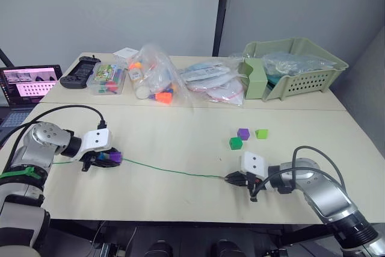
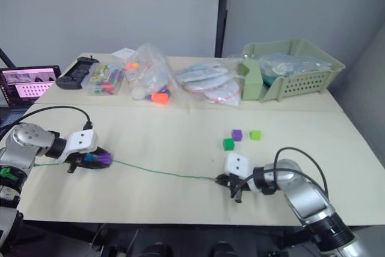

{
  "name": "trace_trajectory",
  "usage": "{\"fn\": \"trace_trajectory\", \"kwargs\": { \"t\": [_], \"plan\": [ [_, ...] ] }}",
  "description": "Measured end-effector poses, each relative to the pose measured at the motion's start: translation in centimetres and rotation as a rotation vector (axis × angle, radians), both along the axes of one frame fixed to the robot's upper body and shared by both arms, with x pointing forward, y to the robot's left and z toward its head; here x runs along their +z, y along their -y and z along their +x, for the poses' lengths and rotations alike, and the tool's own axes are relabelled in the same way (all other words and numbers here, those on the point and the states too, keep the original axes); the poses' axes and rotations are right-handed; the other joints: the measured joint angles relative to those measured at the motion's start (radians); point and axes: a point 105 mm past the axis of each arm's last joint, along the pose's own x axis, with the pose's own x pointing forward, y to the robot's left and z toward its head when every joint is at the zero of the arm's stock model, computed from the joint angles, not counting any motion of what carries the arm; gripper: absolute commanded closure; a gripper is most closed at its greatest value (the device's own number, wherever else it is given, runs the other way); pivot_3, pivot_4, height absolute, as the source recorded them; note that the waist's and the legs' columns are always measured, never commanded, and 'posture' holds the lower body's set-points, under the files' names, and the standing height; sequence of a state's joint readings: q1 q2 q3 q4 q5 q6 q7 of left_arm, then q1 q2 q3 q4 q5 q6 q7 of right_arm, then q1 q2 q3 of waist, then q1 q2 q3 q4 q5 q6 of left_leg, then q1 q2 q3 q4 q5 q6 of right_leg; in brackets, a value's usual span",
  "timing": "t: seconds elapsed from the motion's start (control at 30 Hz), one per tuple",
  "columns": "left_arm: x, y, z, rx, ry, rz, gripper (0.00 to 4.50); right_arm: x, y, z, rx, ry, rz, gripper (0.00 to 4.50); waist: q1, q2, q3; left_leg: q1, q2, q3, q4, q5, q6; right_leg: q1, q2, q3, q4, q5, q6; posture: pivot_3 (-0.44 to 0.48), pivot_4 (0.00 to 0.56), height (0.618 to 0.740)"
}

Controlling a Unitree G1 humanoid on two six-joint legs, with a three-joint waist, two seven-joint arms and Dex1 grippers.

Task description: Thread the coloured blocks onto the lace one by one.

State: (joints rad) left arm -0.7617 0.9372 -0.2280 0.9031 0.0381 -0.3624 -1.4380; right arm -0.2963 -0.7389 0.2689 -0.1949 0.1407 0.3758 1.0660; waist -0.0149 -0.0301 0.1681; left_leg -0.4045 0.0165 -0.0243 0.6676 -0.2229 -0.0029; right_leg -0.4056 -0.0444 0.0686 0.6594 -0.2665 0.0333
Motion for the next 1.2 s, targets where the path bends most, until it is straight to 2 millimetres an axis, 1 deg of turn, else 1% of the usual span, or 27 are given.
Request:
{"fn": "trace_trajectory", "kwargs": {
  "t": [0.1,0.17,0.33,0.53,0.6,0.7,0.73,0.77,0.87,0.93,1.03,1.13,1.2],
  "plan": [
    [0.1,-0.3,0.2,-0.004,0.019,0.029,3.13,0.0,0.0,0.0,0.0,0.001,0.002,4.5,0.0,0.0,0.0,0.0,0.0,0.0,0.0,0.0,0.0,0.0,0.0,0.0,0.001,0.0,0.0,0.0,0.15,0.74],
    [0.1,-0.3,0.3,-0.005,0.022,0.031,2.06,0.0,0.0,0.0,0.0,0.001,0.002,4.5,0.0,0.0,0.0,0.001,0.0,0.0,0.0,0.0,0.0,0.0,0.0,0.0,0.002,0.0,0.0,0.0,0.15,0.74],
    [0.6,0.1,0.8,-0.004,0.036,0.026,0.47,0.0,-0.1,0.0,0.0,0.0,0.002,4.5,0.0,0.0,0.0,0.0,0.0,0.0,0.0,0.0,0.0,0.0,0.0,0.0,0.002,0.0,0.0,0.0,0.15,0.74],
    [1.0,1.5,0.8,-0.047,-0.004,0.012,0.47,0.1,-0.2,-0.1,0.005,0.004,0.004,4.5,0.0,0.0,0.0,-0.002,0.0,0.0,0.0,0.0,0.0,-0.002,0.0,0.0,0.002,0.0,0.0,0.0,0.15,0.74],
    [1.6,2.4,0.8,-0.063,-0.006,-0.017,0.47,0.2,-0.3,-0.1,0.003,0.001,0.006,4.5,-0.001,0.0,0.0,-0.002,0.0,0.0,0.0,0.0,0.0,-0.002,0.0,0.0,0.002,0.0,0.0,0.0,0.15,0.74],
    [2.8,6.6,0.2,-0.165,-0.003,-0.121,0.47,0.8,-1.2,-0.1,0.019,0.012,0.022,4.5,0.001,0.0,0.0,-0.002,0.0,-0.001,0.001,0.0,0.0,-0.002,-0.001,0.0,0.003,0.0,0.0,0.0,0.15,0.74],
    [2.8,7.7,-0.1,-0.183,-0.011,-0.149,0.47,1.0,-1.5,-0.1,0.027,0.02,0.024,4.5,0.0,0.0,0.0,-0.002,0.0,-0.001,0.001,0.0,0.0,-0.002,-0.001,0.0,0.003,0.0,0.0,0.0,0.15,0.74],
    [2.8,8.3,-0.4,-0.194,-0.016,-0.165,0.47,1.1,-1.5,-0.1,0.029,0.024,0.025,4.5,-0.001,0.0,0.0,-0.002,0.0,-0.001,0.001,0.0,0.0,-0.002,-0.001,0.0,0.003,0.0,0.0,0.0,0.15,0.74],
    [1.8,15.1,-2.8,-0.282,-0.07,-0.339,0.47,1.4,-2.4,-0.2,0.035,0.016,0.022,4.5,-0.002,0.0,0.0,-0.002,0.0,-0.002,0.001,0.0,0.0,-0.001,-0.001,0.0,0.004,0.0,0.0,0.0,0.15,0.74],
    [0.5,18.4,-4.0,-0.307,-0.11,-0.389,0.47,1.9,-3.4,-0.3,0.055,0.029,0.032,4.5,-0.002,0.0,0.0,-0.002,0.0,-0.002,0.002,0.0,0.0,-0.001,-0.001,0.0,0.004,0.0,0.0,0.0,0.15,0.74],
    [0.2,20.8,-3.8,-0.285,-0.085,-0.415,0.47,2.4,-4.0,-0.4,0.061,0.036,0.023,4.5,-0.002,0.0,0.0,-0.001,0.0,-0.002,0.002,0.0,0.0,-0.001,0.0,0.0,0.004,0.0,0.0,0.0,0.15,0.74],
    [0.3,22.1,-3.5,-0.285,-0.055,-0.406,0.47,2.4,-4.2,-0.3,0.053,0.029,0.014,4.5,-0.002,0.0,0.0,-0.001,0.0,-0.002,0.002,0.0,0.0,-0.001,0.0,0.001,0.004,0.0,0.0,0.0,0.15,0.74],
    [0.1,22.6,-3.5,-0.299,-0.044,-0.381,0.47,2.5,-4.2,-0.2,0.047,0.03,0.01,4.5,-0.002,0.0,0.0,-0.001,-0.001,-0.001,0.002,0.0,0.0,-0.001,0.0,0.001,0.003,0.0,0.0,0.0,0.15,0.74]
  ]
}}
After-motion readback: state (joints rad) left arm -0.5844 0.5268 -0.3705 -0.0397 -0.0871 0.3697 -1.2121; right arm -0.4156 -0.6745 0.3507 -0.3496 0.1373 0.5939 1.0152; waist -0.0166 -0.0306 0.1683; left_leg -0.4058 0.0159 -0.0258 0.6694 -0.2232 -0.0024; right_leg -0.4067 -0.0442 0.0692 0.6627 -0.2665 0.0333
